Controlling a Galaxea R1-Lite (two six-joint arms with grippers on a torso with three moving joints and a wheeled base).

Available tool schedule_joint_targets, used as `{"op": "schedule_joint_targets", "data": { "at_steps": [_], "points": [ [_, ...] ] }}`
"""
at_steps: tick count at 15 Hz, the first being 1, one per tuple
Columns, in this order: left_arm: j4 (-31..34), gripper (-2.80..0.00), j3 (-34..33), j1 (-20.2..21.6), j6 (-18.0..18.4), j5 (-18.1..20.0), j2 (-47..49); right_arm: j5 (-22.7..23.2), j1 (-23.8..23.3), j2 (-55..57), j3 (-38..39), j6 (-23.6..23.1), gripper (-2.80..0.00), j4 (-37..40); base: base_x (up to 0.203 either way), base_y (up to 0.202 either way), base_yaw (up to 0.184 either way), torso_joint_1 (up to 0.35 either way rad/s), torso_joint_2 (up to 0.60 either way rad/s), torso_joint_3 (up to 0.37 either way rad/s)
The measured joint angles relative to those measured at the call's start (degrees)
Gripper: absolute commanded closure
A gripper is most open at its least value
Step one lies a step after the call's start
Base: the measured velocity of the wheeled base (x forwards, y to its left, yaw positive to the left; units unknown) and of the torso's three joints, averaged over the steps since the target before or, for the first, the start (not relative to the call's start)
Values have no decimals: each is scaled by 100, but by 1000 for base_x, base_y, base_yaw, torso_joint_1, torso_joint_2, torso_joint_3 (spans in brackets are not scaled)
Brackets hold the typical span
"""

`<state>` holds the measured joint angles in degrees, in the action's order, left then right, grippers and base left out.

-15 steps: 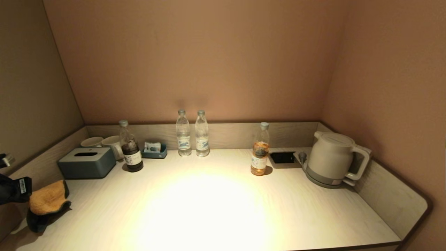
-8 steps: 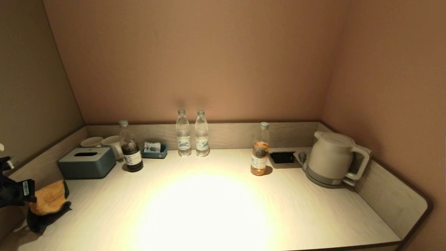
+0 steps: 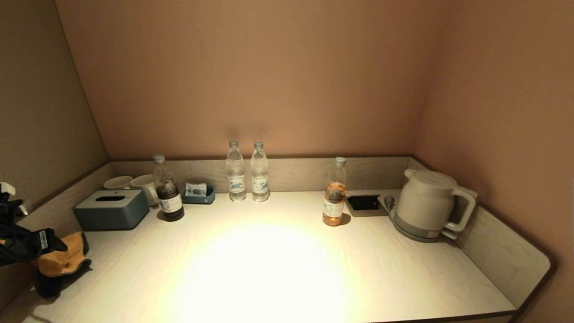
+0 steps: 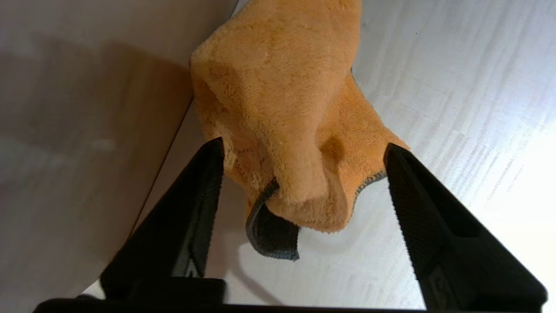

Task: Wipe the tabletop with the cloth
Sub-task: Pick up the tablecloth

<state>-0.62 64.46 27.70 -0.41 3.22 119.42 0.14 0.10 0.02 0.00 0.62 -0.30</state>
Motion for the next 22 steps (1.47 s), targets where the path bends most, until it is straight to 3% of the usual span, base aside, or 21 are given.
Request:
{"op": "schedule_joint_targets", "data": {
  "at_steps": [6,7,11,17,22],
  "points": [
    [-69,-280,37,-99,17,-27,354,1,-2,0,0,0,0,0,0,0,0,0,0,0],
    [-83,0,37,-111,17,-30,386,2,-2,0,0,0,0,0,0,0,0,0,0,0],
    [-742,0,-123,-124,23,-41,505,2,-2,0,0,1,0,6,0,0,0,0,0,0],
    [-780,0,-275,-122,-16,-41,293,2,0,0,0,0,0,6,0,0,0,0,0,0],
    [-703,0,-721,-266,-2,5,-822,2,0,0,0,0,0,4,0,0,0,0,0,0]
  ]
}}
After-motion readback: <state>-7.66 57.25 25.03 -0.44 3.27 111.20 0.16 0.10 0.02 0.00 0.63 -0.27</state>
